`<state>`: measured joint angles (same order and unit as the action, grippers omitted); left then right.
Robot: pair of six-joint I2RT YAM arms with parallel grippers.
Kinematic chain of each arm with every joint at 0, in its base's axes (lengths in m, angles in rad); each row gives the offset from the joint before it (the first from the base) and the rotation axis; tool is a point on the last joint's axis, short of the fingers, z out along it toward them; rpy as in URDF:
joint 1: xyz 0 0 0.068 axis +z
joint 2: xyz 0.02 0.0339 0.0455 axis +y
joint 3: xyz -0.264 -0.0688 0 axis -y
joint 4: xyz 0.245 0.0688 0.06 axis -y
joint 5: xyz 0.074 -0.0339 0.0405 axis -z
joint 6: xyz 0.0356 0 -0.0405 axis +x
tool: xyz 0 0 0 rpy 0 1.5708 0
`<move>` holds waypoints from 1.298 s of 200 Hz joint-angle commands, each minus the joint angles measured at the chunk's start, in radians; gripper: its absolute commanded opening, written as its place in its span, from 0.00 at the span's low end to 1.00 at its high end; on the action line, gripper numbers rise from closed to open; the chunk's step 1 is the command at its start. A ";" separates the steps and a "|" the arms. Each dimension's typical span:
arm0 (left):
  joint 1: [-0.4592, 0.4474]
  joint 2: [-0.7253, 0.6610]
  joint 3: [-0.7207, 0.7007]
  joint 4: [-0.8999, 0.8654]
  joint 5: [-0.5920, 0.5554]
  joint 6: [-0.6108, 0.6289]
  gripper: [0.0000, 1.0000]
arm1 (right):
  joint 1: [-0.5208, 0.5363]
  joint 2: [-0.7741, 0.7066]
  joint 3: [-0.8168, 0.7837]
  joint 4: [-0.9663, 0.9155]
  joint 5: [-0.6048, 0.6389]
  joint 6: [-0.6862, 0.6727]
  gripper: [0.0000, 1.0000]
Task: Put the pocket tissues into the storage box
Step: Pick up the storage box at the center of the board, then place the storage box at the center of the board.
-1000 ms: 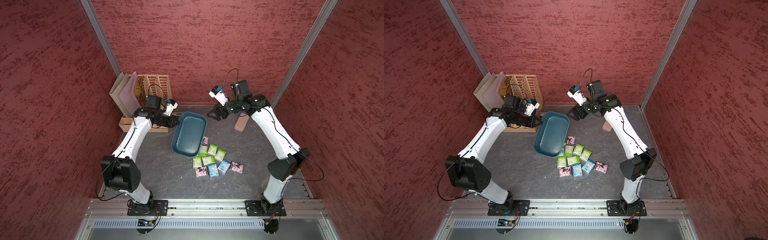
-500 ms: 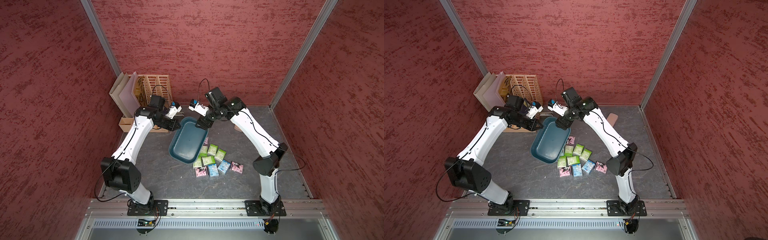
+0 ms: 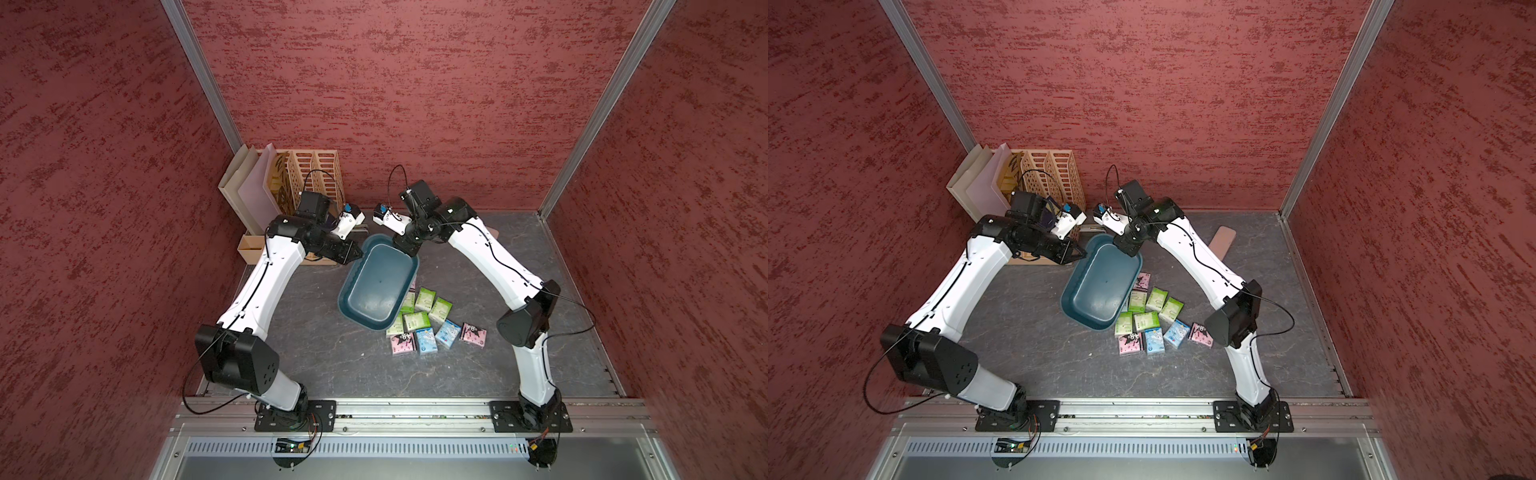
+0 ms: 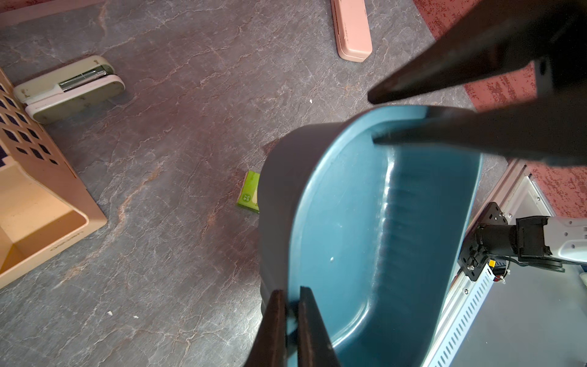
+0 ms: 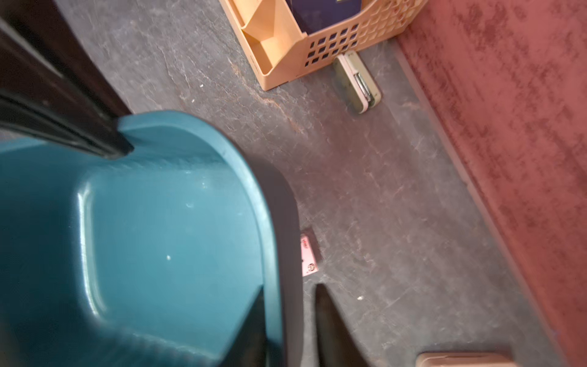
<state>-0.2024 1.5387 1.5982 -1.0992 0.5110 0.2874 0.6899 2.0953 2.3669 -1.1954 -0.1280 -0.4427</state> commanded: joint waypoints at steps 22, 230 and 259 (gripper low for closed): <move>-0.002 -0.062 -0.044 0.074 -0.041 -0.014 0.76 | 0.007 -0.002 0.001 0.035 0.009 0.056 0.00; 0.108 -0.403 -0.659 1.110 -0.167 -0.585 1.00 | -0.310 0.147 -0.229 0.469 0.014 0.918 0.00; 0.101 -0.378 -0.663 1.110 -0.142 -0.584 1.00 | -0.310 0.216 -0.169 0.417 0.053 0.864 0.00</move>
<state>-0.0959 1.1484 0.9379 -0.0498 0.3405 -0.2844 0.3836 2.2837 2.1483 -0.7532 -0.1333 0.4557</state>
